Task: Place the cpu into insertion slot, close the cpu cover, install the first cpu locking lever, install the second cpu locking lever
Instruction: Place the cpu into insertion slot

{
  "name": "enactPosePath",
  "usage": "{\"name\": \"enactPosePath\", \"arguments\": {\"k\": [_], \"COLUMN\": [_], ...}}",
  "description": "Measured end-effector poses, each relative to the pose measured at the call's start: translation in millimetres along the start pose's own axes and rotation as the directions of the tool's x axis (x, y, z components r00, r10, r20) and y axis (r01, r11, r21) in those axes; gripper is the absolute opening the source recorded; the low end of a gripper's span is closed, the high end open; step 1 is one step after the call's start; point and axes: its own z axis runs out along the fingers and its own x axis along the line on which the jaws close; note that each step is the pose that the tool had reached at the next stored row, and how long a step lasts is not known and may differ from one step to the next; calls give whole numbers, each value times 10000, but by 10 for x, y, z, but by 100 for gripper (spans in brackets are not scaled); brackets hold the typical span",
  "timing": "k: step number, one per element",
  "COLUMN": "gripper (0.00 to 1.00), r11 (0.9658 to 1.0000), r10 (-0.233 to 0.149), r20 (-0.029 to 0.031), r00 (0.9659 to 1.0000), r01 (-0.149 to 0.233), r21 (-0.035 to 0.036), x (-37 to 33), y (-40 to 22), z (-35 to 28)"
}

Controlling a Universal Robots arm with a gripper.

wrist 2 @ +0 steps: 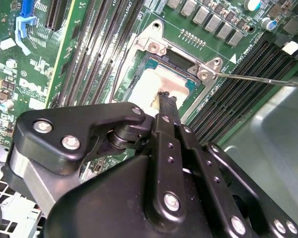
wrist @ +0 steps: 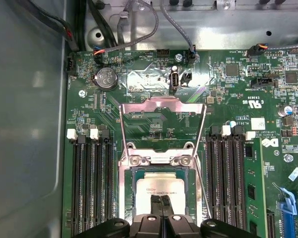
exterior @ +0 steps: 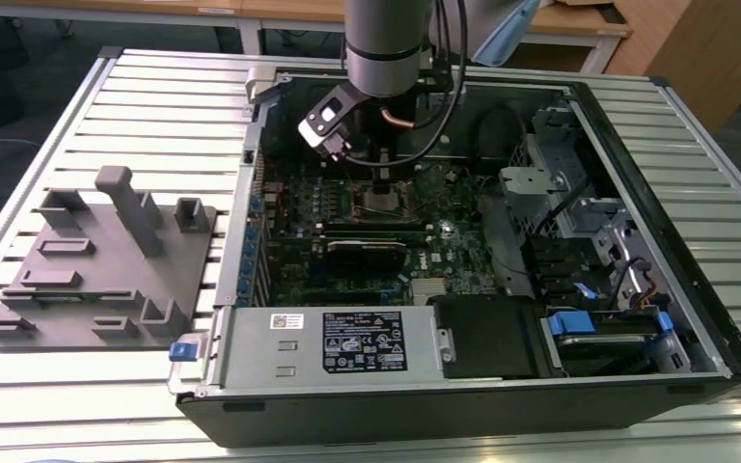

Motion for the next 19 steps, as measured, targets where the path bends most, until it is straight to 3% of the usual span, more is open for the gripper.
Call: {"name": "enactPosePath", "arguments": {"k": [4, 13, 19], "gripper": [11, 11, 11], "r11": [10000, 9998, 9997], "r10": [0, 181, 254], "r20": [14, 27, 36], "r00": [10000, 9998, 9997], "r01": [0, -181, -254], "r21": [61, 61, 59], "x": [0, 0, 1], "y": [0, 1, 4], "z": [-1, 0, -36]}}
